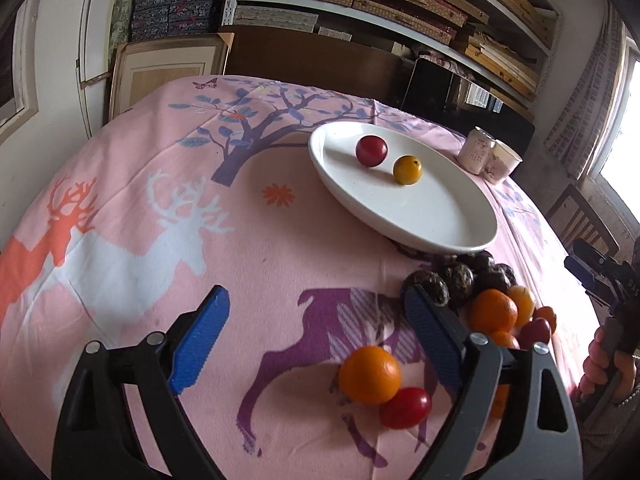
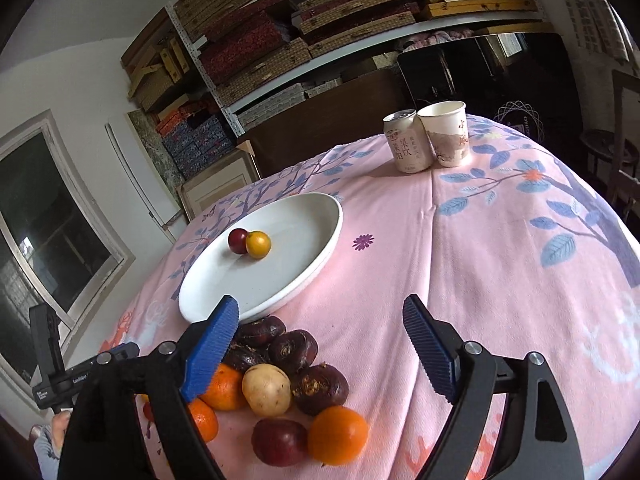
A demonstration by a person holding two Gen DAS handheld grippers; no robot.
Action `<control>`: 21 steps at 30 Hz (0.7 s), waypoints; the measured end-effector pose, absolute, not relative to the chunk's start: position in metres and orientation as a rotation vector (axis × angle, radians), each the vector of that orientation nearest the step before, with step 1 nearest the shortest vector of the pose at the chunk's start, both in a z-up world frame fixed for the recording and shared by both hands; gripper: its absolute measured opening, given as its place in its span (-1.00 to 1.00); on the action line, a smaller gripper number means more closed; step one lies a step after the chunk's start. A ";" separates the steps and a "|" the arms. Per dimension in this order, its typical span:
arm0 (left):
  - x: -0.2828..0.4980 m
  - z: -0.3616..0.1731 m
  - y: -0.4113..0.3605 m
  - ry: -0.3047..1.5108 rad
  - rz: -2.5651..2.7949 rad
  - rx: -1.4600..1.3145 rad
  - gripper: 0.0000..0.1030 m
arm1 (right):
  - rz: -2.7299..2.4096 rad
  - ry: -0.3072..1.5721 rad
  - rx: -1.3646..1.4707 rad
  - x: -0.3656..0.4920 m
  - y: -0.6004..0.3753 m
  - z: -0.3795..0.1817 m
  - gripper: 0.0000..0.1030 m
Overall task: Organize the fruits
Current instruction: 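Move both tools back toward the fruit pile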
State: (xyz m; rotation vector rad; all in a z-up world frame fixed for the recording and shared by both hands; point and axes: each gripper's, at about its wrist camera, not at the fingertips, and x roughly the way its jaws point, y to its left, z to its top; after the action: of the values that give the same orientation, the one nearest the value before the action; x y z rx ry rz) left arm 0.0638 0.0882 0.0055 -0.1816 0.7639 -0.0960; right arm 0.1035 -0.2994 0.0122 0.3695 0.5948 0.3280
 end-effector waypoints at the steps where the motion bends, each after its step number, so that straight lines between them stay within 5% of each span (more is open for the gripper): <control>1: 0.058 0.005 0.086 0.760 -0.111 -0.179 0.71 | 0.324 0.594 0.376 0.100 -0.302 0.011 0.67; 15: 0.051 -0.024 0.085 0.909 -0.106 -0.189 0.92 | 0.315 0.604 0.409 0.089 -0.308 0.005 0.79; 21: 0.042 -0.013 0.116 0.814 0.024 -0.260 0.90 | 0.315 0.590 0.429 0.086 -0.312 0.005 0.79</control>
State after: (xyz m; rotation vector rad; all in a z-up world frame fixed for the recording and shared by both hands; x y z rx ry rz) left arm 0.0421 0.1164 -0.0131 -0.2599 0.8142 0.0236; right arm 0.0864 -0.3119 0.0055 0.4286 0.5905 0.3147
